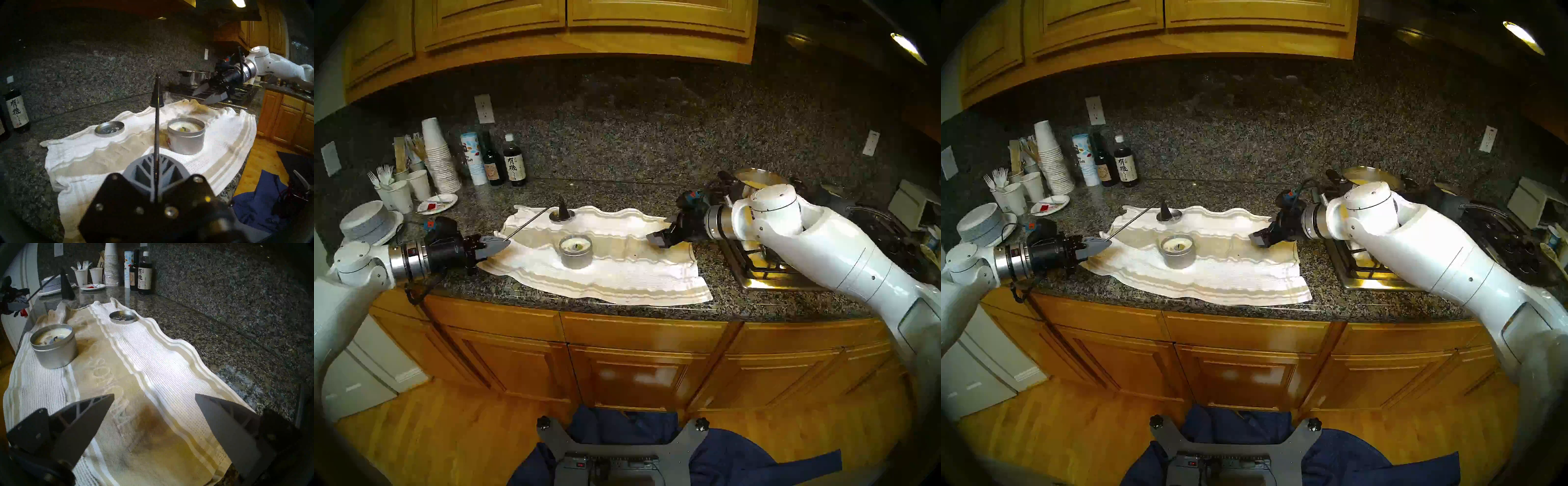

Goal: Put out candle flame

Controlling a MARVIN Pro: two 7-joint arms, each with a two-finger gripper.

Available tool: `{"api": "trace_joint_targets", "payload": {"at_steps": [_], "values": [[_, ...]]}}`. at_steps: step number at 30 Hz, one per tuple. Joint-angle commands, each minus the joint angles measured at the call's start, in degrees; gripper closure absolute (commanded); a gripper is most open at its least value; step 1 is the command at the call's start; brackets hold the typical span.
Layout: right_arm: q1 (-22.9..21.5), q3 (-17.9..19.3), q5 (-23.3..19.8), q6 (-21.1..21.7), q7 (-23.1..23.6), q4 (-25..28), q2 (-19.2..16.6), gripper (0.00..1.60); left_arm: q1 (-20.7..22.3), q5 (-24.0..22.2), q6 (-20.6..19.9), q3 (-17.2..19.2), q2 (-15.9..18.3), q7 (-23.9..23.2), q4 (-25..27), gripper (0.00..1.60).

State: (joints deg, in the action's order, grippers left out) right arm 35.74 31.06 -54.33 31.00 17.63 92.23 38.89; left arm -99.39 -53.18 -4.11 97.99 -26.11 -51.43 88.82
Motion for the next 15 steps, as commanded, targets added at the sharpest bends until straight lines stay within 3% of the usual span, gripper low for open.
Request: {"api": "trace_joint_targets", "payload": {"at_steps": [1,15], "values": [[-2.12,1.63,0.08,-0.64,0.05,0.39,0.12,0.0,6.09,-0.76,-0.32,-1.1,-1.45,3.72,0.45,1.6],[-2.12,1.63,0.08,-0.63,0.04,0.39,0.12,0.0,11.54,1.9,-1.58,-6.76,-3.99,10.99,0.18,1.6]]}}
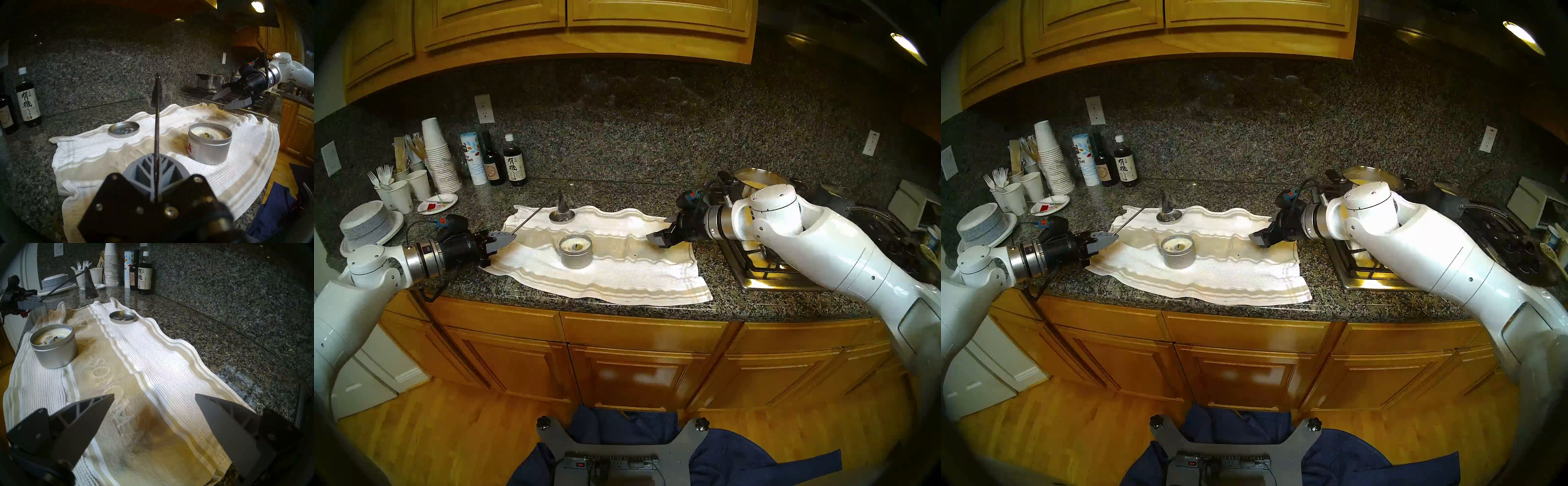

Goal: Put out candle flame

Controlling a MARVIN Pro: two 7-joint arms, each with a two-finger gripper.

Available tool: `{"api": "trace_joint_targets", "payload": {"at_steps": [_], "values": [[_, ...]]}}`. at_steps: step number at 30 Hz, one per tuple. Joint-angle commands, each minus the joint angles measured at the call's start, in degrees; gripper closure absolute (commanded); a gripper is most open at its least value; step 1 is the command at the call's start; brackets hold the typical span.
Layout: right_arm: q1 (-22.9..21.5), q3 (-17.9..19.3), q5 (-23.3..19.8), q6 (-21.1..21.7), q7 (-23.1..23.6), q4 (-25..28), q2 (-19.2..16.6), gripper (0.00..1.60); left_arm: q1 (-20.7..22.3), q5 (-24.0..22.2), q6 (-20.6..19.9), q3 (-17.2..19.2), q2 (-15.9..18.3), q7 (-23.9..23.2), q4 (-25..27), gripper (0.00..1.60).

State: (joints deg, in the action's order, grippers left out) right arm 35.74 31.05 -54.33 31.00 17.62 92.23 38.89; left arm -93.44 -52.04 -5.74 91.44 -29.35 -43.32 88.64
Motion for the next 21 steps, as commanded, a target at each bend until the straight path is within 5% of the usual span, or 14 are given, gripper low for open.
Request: {"api": "trace_joint_targets", "payload": {"at_steps": [1,21], "values": [[-2.11,1.63,0.08,-0.63,0.04,0.4,0.12,0.0,5.9,0.89,-0.1,-0.45,-0.94,3.47,0.35,1.6],[-2.12,1.63,0.08,-0.64,0.04,0.39,0.12,0.0,12.61,5.32,-3.65,-5.62,-4.49,8.46,-2.78,1.6]]}}
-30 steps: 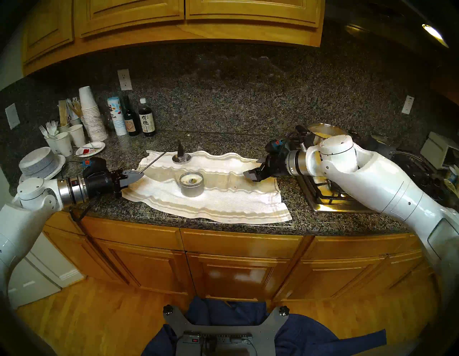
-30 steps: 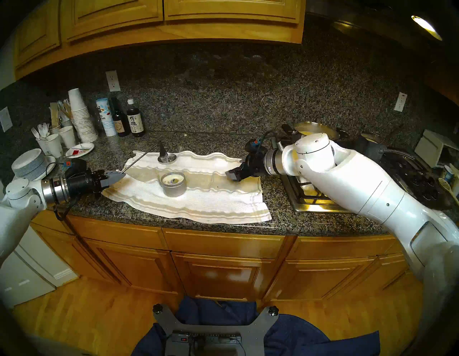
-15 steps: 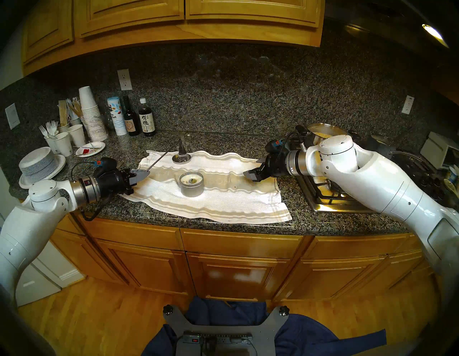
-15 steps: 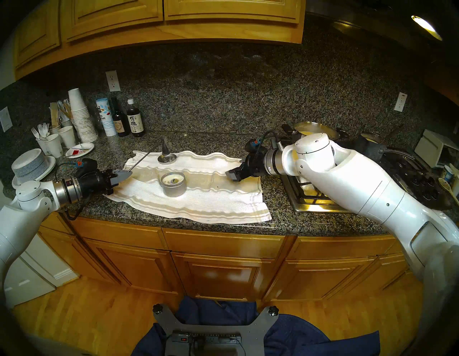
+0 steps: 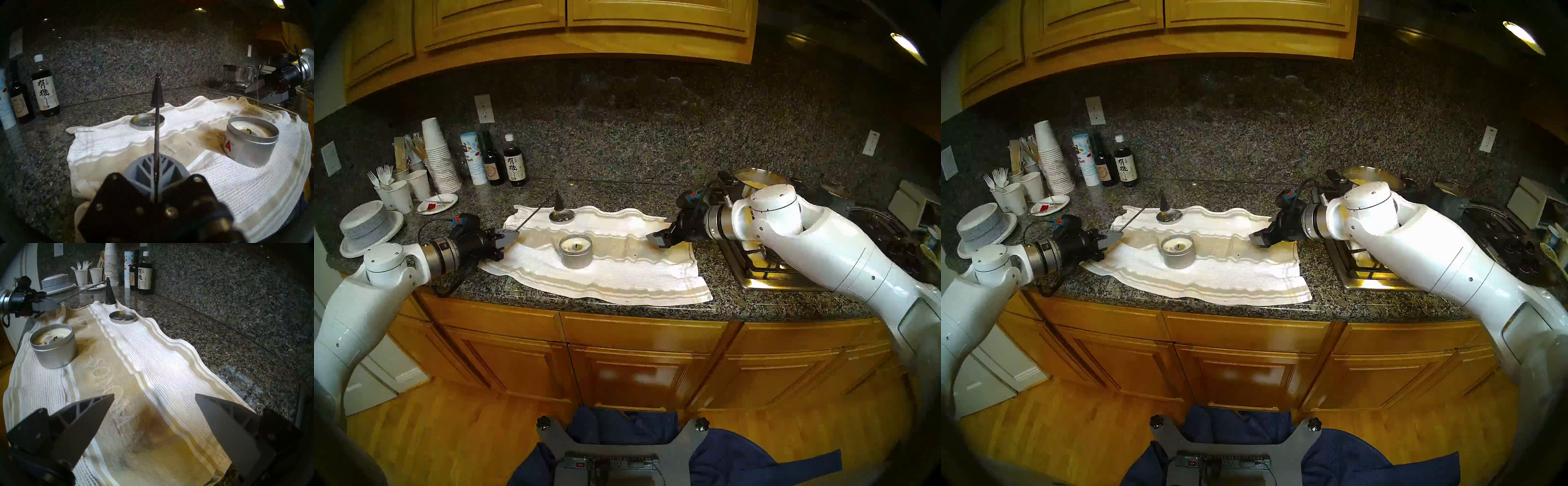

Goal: Put out candle flame

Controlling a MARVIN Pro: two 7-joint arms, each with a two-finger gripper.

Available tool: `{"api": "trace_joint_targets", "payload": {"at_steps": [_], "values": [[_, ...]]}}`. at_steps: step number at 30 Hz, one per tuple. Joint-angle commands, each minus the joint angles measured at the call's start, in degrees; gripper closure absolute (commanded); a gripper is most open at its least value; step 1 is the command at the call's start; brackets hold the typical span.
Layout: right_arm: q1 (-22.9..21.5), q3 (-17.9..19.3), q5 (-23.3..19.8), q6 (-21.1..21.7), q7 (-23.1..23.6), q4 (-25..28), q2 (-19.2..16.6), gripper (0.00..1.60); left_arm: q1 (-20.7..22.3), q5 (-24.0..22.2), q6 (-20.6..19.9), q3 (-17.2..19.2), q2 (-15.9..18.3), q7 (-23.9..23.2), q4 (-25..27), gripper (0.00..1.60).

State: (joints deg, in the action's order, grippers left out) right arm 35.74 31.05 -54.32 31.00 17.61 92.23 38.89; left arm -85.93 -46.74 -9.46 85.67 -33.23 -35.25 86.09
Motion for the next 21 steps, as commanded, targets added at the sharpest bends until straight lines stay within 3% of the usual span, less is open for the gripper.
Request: {"api": "trace_joint_targets", "payload": {"at_steps": [1,21], "values": [[-2.12,1.63,0.07,-0.64,0.05,0.39,0.13,0.0,5.66,0.4,-0.11,-0.19,-0.95,0.48,-0.59,1.6],[-2.13,1.63,0.08,-0.65,0.06,0.39,0.13,0.0,10.24,3.08,-0.85,-3.59,-3.49,-0.49,-5.11,1.6]]}}
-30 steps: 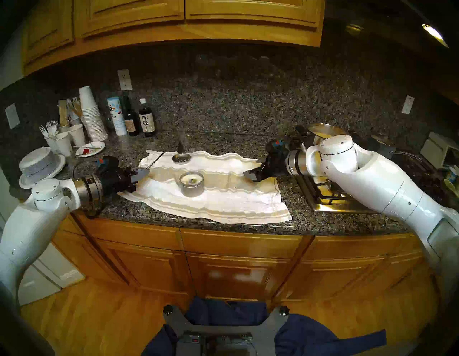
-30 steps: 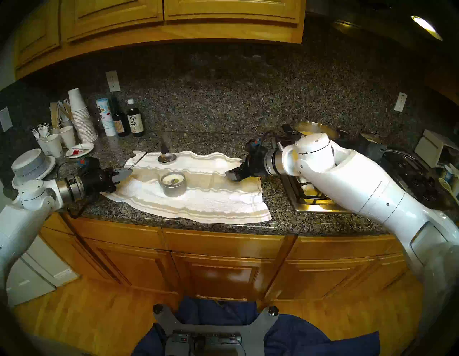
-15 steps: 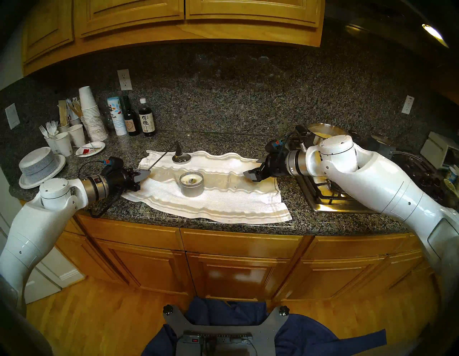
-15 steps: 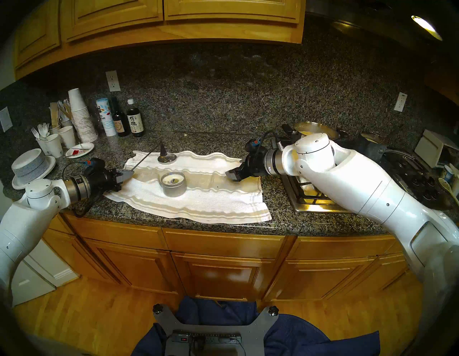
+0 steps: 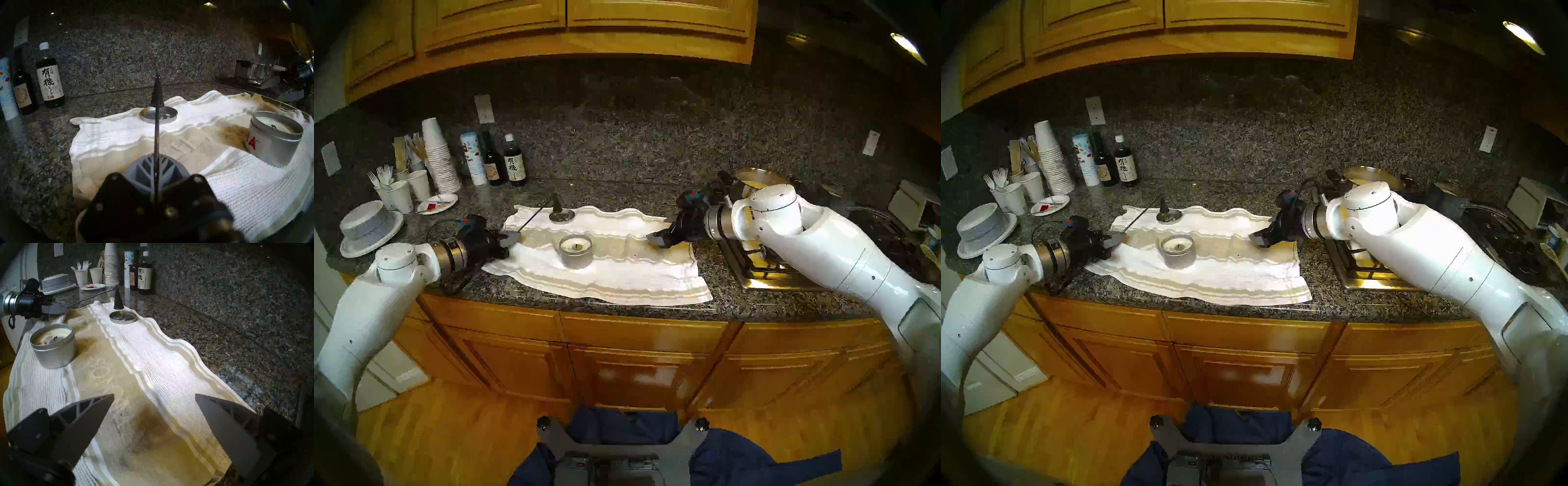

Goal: Put out candle flame

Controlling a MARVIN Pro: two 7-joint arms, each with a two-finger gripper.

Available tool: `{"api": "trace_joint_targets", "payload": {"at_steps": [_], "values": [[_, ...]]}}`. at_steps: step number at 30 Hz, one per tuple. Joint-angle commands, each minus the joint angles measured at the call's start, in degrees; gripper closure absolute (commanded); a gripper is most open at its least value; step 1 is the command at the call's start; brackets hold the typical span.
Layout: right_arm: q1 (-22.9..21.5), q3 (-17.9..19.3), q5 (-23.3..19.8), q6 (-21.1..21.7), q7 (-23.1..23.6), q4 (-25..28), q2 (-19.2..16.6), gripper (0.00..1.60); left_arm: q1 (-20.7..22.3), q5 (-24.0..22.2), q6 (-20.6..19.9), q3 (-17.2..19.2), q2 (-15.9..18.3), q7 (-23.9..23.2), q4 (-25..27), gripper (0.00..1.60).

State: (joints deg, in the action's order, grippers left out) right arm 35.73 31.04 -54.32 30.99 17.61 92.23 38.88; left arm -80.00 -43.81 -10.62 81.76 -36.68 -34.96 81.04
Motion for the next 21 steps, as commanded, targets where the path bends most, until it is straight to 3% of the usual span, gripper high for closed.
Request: {"api": "trace_joint_targets", "payload": {"at_steps": [1,21], "values": [[-2.13,1.64,0.08,-0.65,0.06,0.39,0.13,0.0,4.5,0.39,0.29,0.13,-0.06,-0.93,-0.26,1.6],[-2.14,1.64,0.08,-0.66,0.09,0.37,0.13,0.0,6.21,2.41,-0.53,-1.49,-0.2,-2.68,-2.23,1.55]]}}
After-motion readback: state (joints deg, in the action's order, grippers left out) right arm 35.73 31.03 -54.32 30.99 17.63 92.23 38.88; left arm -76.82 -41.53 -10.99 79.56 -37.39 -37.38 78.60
